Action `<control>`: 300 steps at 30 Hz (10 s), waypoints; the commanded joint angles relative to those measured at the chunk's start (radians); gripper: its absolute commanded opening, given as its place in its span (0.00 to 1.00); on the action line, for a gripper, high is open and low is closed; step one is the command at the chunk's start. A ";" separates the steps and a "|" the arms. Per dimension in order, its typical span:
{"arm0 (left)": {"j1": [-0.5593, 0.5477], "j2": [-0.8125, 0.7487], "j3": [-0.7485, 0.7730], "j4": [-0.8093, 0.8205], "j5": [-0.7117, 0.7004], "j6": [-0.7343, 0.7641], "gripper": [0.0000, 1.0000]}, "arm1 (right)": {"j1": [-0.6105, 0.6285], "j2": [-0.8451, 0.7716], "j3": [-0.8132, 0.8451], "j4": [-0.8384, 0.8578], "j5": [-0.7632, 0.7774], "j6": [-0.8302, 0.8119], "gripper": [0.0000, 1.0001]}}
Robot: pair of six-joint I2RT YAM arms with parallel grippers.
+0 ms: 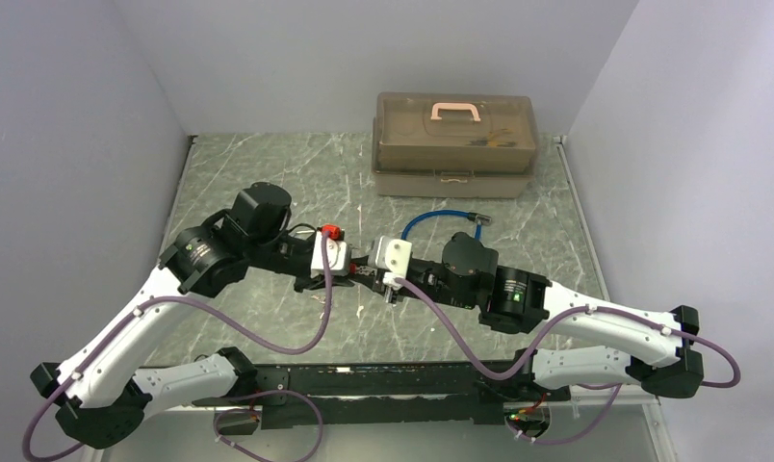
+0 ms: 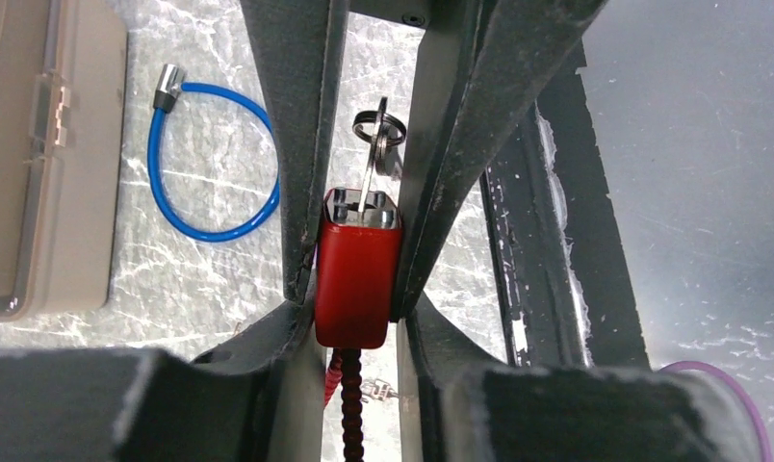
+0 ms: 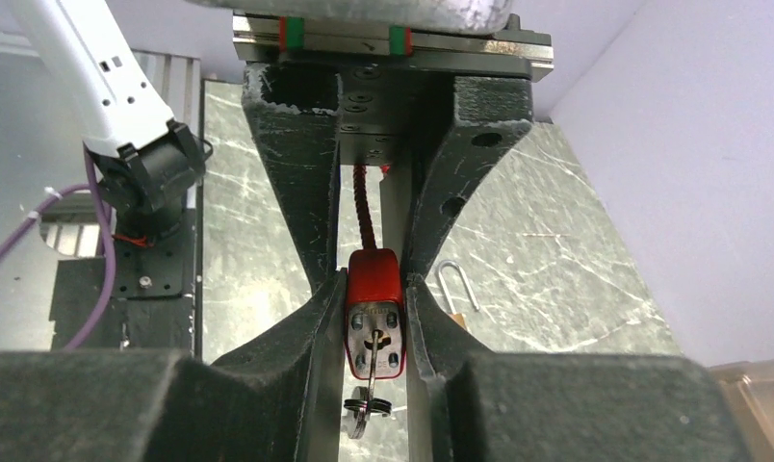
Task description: Unlock with the key
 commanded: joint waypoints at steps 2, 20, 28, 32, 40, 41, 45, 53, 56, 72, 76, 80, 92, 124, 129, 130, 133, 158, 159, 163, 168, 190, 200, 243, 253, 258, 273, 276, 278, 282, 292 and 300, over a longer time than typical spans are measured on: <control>-0.003 -0.029 -0.006 0.046 0.004 -0.040 0.00 | 0.004 -0.012 -0.010 0.137 -0.033 0.051 0.07; 0.057 -0.040 -0.065 0.129 0.001 -0.268 0.00 | -0.016 -0.167 0.084 -0.111 -0.012 -0.015 0.56; 0.057 0.037 0.010 0.036 -0.028 -0.282 0.00 | -0.017 -0.222 -0.019 0.004 0.291 0.001 0.22; 0.058 0.044 0.027 0.053 -0.015 -0.315 0.01 | -0.017 -0.130 0.017 -0.034 0.416 0.003 0.00; 0.103 0.011 -0.042 0.128 0.127 -0.433 0.07 | -0.015 -0.055 0.060 -0.067 0.542 -0.029 0.00; 0.104 0.009 -0.055 0.133 0.139 -0.440 0.02 | -0.014 -0.066 0.043 -0.044 0.541 -0.039 0.00; 0.106 0.001 -0.083 0.151 0.175 -0.449 0.00 | -0.011 -0.071 0.043 -0.034 0.571 -0.048 0.00; 0.121 -0.002 -0.078 0.186 0.197 -0.489 0.00 | 0.060 -0.012 0.031 0.039 0.655 -0.064 0.00; 0.132 -0.002 -0.078 0.198 0.218 -0.504 0.00 | 0.107 0.020 0.023 0.095 0.746 -0.114 0.00; 0.146 -0.004 -0.072 0.200 0.209 -0.500 0.00 | 0.241 0.159 0.020 0.251 0.926 -0.230 0.00; 0.154 -0.004 -0.061 0.201 0.205 -0.499 0.00 | 0.253 0.179 0.024 0.228 0.918 -0.187 0.00; 0.164 -0.003 -0.039 0.201 0.196 -0.498 0.00 | 0.260 0.181 0.030 0.172 0.894 -0.119 0.00; 0.166 -0.015 -0.036 0.129 0.197 -0.385 0.00 | 0.080 0.019 0.203 -0.168 0.672 0.038 0.37; 0.147 0.000 -0.001 -0.040 0.184 -0.126 0.00 | -0.488 0.073 0.262 -0.204 -0.797 0.439 0.55; 0.140 0.008 0.008 -0.044 0.185 -0.123 0.00 | -0.487 0.089 0.233 -0.163 -0.766 0.452 0.54; 0.139 0.009 0.008 -0.042 0.183 -0.125 0.00 | -0.487 0.092 0.231 -0.156 -0.763 0.453 0.54; 0.137 0.014 0.014 -0.042 0.179 -0.126 0.00 | -0.487 0.103 0.232 -0.136 -0.763 0.461 0.54; 0.136 0.043 0.051 -0.026 0.187 -0.153 0.00 | -0.467 0.157 0.236 -0.151 -0.843 0.434 0.48; 0.135 0.044 0.051 -0.026 0.187 -0.154 0.00 | -0.466 0.158 0.238 -0.149 -0.846 0.435 0.46; 0.135 0.046 0.053 -0.023 0.188 -0.159 0.00 | -0.465 0.168 0.246 -0.144 -0.855 0.438 0.30; 0.135 0.045 0.060 -0.027 0.176 -0.157 0.00 | -0.457 0.177 0.247 -0.149 -0.853 0.433 0.04; 0.127 0.106 0.277 -0.041 -0.204 0.011 0.00 | -0.437 0.151 0.060 0.001 -0.616 0.697 0.00; -0.031 0.039 0.199 0.055 -0.418 0.184 0.00 | -0.438 0.114 -0.033 0.193 -0.569 0.897 0.00; -0.204 -0.158 -0.023 0.347 -0.672 0.437 0.00 | -0.553 0.144 -0.133 0.615 -0.746 1.414 0.27; -0.204 -0.135 0.044 0.207 -0.556 0.333 0.00 | -0.610 -0.012 0.091 0.107 -0.654 0.952 0.57; -0.204 -0.114 0.093 0.173 -0.491 0.249 0.00 | -0.609 -0.047 0.150 -0.101 -0.598 0.667 0.56; -0.089 0.106 0.385 -0.111 -0.114 -0.047 0.00 | -0.597 -0.149 0.163 -0.066 -0.761 0.375 0.43; -0.086 0.092 0.354 -0.076 -0.127 -0.068 0.00 | -0.596 -0.137 0.159 -0.005 -0.783 0.420 0.42; -0.085 0.099 0.356 -0.079 -0.126 -0.085 0.00 | -0.590 -0.130 0.156 0.021 -0.793 0.436 0.42; -0.074 0.100 0.356 -0.070 -0.110 -0.114 0.00 | -0.575 -0.120 0.159 0.017 -0.802 0.423 0.45; -0.028 0.119 0.367 -0.053 -0.031 -0.177 0.00 | -0.420 -0.068 0.209 -0.103 -0.672 0.294 0.36; -0.019 0.111 0.365 -0.052 -0.025 -0.182 0.00 | -0.358 -0.037 0.238 -0.145 -0.582 0.258 0.07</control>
